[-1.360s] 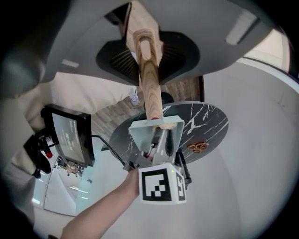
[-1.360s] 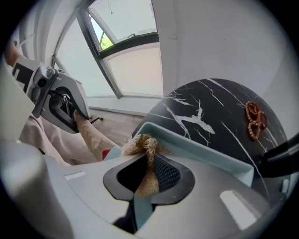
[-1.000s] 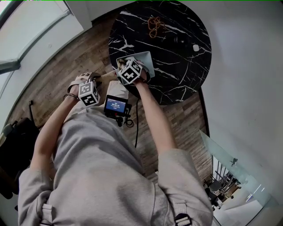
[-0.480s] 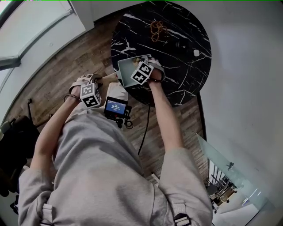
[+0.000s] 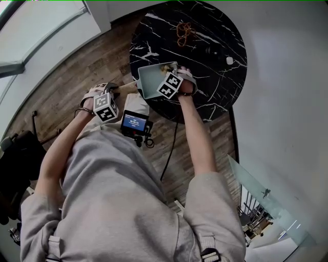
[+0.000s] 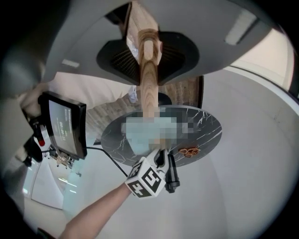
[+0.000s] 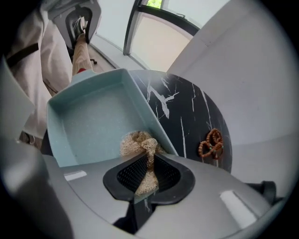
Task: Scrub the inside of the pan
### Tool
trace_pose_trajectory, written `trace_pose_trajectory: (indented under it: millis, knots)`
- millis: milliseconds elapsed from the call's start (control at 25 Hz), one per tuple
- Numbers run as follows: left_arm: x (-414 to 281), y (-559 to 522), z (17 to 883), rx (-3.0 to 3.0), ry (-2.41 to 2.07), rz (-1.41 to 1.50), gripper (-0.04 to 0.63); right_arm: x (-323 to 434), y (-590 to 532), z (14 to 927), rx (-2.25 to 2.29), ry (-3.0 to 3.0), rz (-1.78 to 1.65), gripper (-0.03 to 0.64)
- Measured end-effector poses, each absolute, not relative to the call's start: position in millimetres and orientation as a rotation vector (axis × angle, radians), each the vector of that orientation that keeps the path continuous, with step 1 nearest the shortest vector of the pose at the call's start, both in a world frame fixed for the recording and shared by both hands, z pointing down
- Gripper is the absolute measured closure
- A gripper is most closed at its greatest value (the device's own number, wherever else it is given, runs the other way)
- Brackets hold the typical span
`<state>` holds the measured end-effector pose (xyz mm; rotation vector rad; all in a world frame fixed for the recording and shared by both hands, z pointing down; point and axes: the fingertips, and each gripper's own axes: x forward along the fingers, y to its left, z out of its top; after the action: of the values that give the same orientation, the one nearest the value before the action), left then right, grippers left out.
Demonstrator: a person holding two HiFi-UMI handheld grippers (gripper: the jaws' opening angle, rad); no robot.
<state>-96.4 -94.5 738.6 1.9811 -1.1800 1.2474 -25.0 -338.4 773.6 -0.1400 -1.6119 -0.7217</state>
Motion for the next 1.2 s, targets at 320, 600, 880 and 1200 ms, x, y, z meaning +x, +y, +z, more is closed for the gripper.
trace_pose_trajectory:
  millis: [320,600,880,1200]
  knots:
    - [-95.2,-95.4,739.6,1.969,-1.191,1.224,0.474,-15.3,-326.4,777.4,-0.071,-1.699,-0.383,0.555]
    - [-93.5,-94.3,740.0,1.978,-1.187,1.248,0.474,-36.9,-294.8,777.4,-0.064,-1.735,-0.304,0.554]
    - [-93.4,-94.5,740.6,1.97,-1.182,1.267,0.472,-63.6,-240.0,777.1,-0.158,-1.808,-0.216,0.552]
    - [-92.8,-93.6,739.7,1.969,-1.168,1.27,0.472,-51.5,-265.4,749.9,0.016,-2.027,0.331,0.552]
